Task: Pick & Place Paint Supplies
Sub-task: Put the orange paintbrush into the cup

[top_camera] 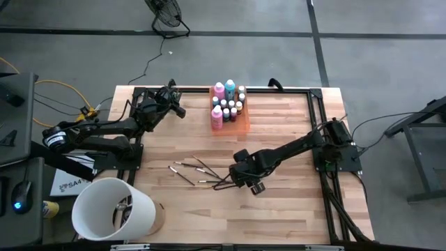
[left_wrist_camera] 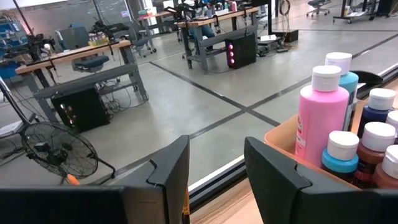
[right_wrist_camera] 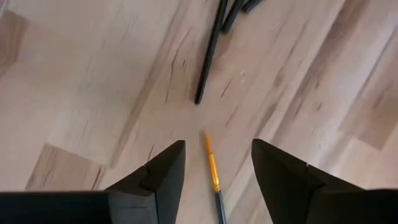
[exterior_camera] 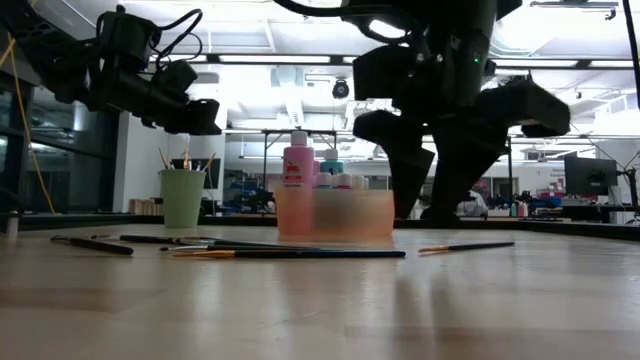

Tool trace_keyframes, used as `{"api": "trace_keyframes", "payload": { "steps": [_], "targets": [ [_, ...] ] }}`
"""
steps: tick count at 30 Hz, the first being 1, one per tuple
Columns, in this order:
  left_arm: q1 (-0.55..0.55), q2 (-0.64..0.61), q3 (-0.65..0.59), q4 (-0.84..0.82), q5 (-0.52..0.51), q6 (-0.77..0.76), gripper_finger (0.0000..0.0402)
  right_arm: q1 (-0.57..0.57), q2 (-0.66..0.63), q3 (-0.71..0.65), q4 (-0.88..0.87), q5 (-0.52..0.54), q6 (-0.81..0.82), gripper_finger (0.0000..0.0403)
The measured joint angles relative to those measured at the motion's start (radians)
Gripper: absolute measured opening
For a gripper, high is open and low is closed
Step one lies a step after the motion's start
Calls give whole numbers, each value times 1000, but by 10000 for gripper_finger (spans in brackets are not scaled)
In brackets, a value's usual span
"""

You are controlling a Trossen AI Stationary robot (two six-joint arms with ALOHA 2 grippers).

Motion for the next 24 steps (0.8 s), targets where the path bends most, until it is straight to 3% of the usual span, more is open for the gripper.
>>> {"api": "trace_keyframes", "payload": {
  "steps": [11, 24],
  "targets": [
    [0, 0, 0, 0, 0, 0, 152, -11, 74, -13, 52, -38, -41, 176],
    [0, 0, 0, -10, 0, 2, 152, -23, 69, -13, -33, -56, -25, 176]
  ]
}}
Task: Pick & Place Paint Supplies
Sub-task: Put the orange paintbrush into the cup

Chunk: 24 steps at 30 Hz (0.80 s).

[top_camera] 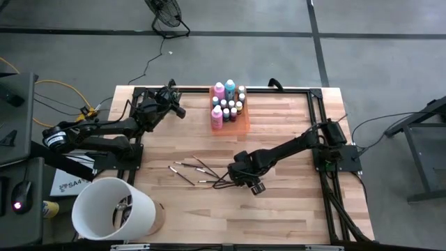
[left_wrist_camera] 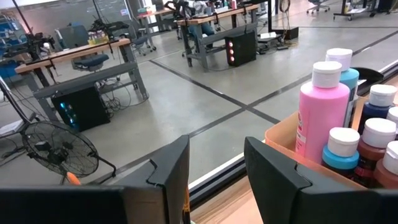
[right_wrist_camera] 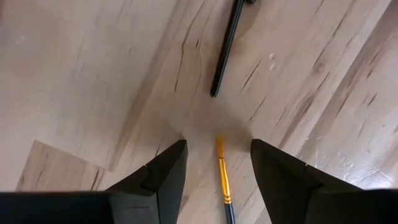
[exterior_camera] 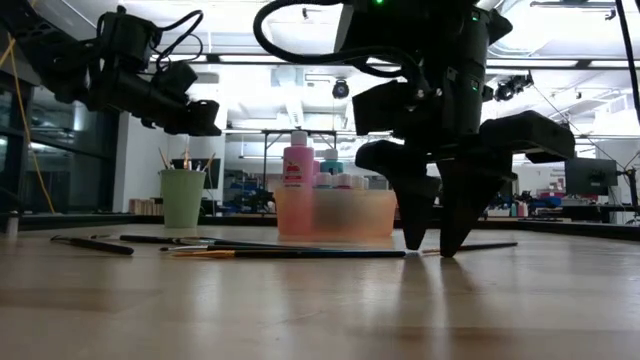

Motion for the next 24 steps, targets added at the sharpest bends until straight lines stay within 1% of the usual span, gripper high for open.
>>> {"api": "trace_keyframes", "payload": {
  "steps": [10, 20, 24],
  "targets": [
    [0, 0, 0, -17, 0, 0, 152, -23, 0, -2, 0, -46, -66, 170],
    [0, 0, 0, -18, 0, -1, 152, -21, 0, -3, 30, -36, -85, 102],
    [0, 0, 0, -18, 0, -1, 152, -15, 5, -4, 42, -19, -83, 81]
  ]
}}
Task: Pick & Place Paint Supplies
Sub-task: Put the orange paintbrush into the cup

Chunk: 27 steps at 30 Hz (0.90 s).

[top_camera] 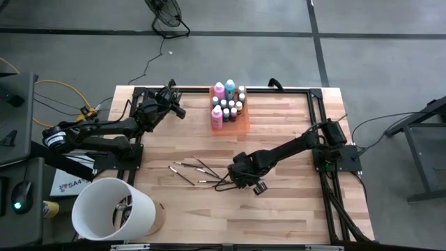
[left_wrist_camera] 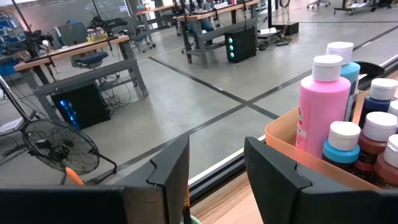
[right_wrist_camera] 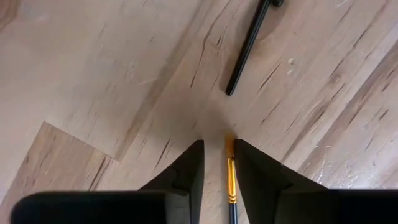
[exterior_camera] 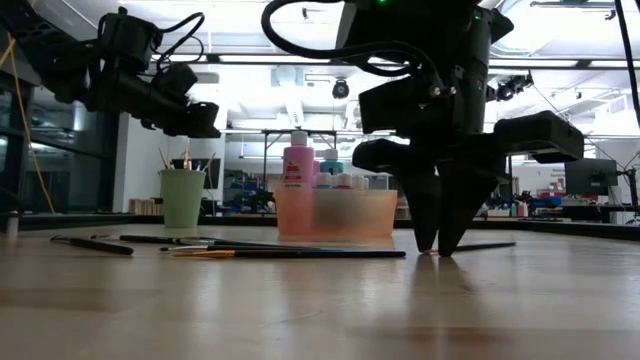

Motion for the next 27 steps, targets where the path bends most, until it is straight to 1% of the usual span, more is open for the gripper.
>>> {"api": "trace_keyframes", "payload": {
  "steps": [13, 21, 27],
  "targets": [
    [0, 0, 0, -1, 0, 0, 152, -2, 7, 1, 19, 0, 27, 46],
    [0, 0, 0, -1, 0, 0, 152, -3, 8, 0, 31, 3, 31, 6],
    [0, 0, 0, -1, 0, 0, 152, -3, 8, 0, 32, 8, 69, 3]
  ]
}}
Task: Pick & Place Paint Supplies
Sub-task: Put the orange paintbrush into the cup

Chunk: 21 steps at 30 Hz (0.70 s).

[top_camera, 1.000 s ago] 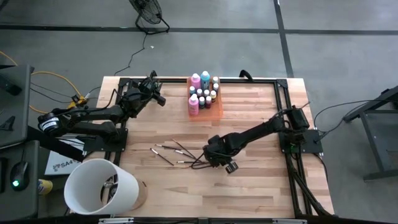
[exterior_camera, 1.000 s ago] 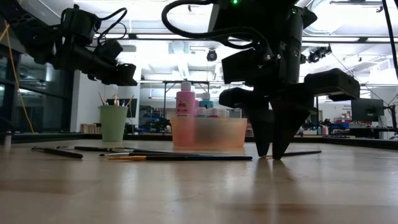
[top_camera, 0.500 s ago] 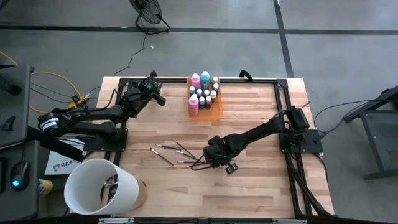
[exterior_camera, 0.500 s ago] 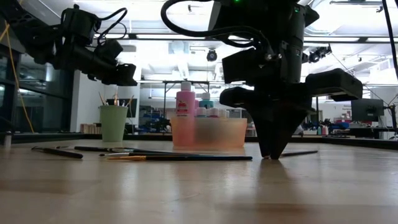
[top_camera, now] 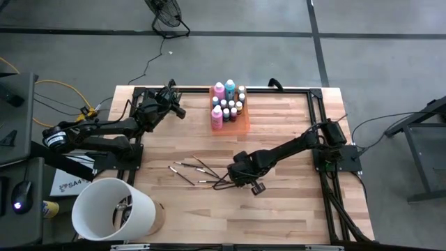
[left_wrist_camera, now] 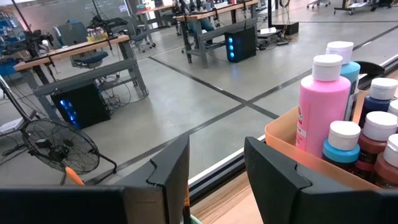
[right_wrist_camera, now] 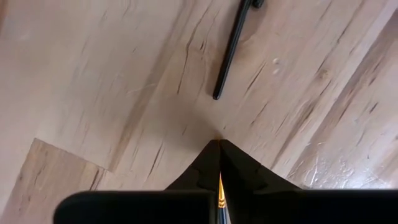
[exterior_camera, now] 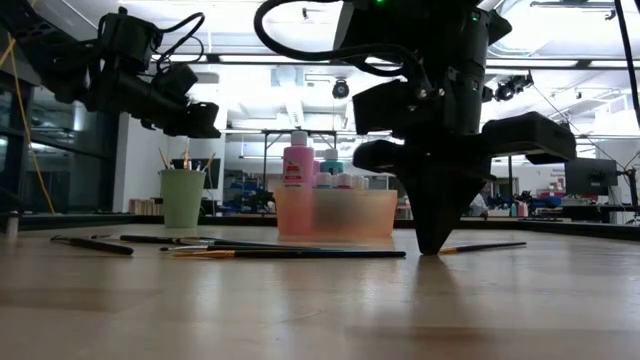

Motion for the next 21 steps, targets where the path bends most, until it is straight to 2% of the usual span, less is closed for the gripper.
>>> {"api": "trace_keyframes", "payload": {
  "steps": [7, 11, 15, 21],
  "targets": [
    [0, 0, 0, 0, 0, -1, 152, 0, -15, -1, 5, 7, 109, 3],
    [0, 0, 0, 0, 0, -1, 152, -2, -25, 5, 27, 74, 160, 3],
    [0, 0, 0, 0, 0, -1, 152, -11, -40, 31, 49, 132, 174, 3],
    [0, 0, 0, 0, 0, 0, 152, -34, -39, 74, 57, 134, 176, 3]
  ]
}}
